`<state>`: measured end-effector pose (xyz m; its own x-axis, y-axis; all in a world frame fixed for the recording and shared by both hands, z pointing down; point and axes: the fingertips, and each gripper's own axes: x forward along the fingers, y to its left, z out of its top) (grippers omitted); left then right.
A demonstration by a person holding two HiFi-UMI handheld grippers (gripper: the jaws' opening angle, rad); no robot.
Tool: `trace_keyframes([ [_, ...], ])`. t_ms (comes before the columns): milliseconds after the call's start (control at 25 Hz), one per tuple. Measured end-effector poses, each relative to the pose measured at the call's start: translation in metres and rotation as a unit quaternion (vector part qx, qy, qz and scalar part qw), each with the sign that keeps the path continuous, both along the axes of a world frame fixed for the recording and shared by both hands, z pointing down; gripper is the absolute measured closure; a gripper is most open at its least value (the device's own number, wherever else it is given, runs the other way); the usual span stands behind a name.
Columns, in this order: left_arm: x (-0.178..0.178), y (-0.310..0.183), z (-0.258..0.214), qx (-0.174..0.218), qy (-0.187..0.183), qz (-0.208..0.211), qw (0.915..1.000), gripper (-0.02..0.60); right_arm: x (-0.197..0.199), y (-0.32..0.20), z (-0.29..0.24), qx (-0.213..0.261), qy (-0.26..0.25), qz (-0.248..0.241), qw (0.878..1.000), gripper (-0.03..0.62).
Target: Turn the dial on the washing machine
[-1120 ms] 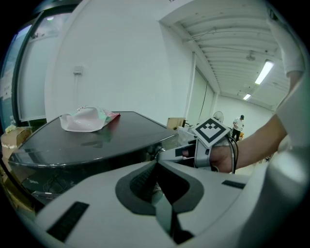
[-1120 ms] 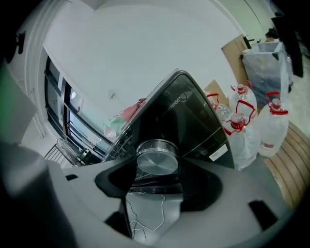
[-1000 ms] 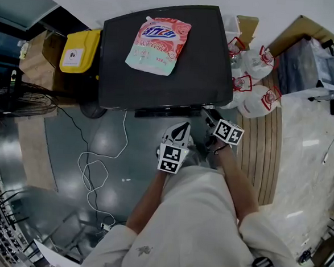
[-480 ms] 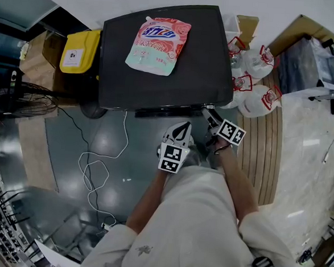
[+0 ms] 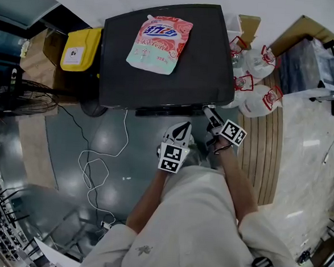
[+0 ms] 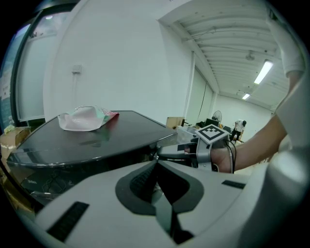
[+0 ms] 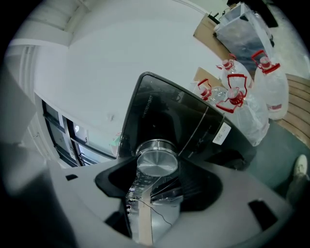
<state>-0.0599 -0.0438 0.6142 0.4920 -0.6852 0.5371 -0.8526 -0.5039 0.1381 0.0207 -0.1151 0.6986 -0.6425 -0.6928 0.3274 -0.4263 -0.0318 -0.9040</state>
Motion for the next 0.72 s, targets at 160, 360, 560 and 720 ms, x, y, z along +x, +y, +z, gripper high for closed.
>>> trace_keyframes([
  [160, 0.0005, 0.0009, -0.0001, -0.001, 0.001, 0.002, 1.0, 0.568, -0.0007, 0.0006, -0.0001, -0.005, -0.015, 0.008, 1.0, 0.316],
  [360, 0.002, 0.0009, 0.0015, -0.002, -0.001, 0.003, 1.0, 0.568, 0.0014, -0.0002, 0.0012, -0.012, -0.046, 0.024, 0.999, 0.316],
  [560, 0.0023, 0.0023, 0.0017, -0.004, -0.003, 0.005, 1.0, 0.568, 0.0024, -0.0002, 0.0009, -0.016, -0.064, 0.035, 0.997, 0.316],
  [720, 0.0028, 0.0055, 0.0021, -0.005, -0.004, 0.007, 1.0, 0.568, 0.0026, 0.0015, 0.0011, -0.018, -0.082, 0.043, 0.996, 0.316],
])
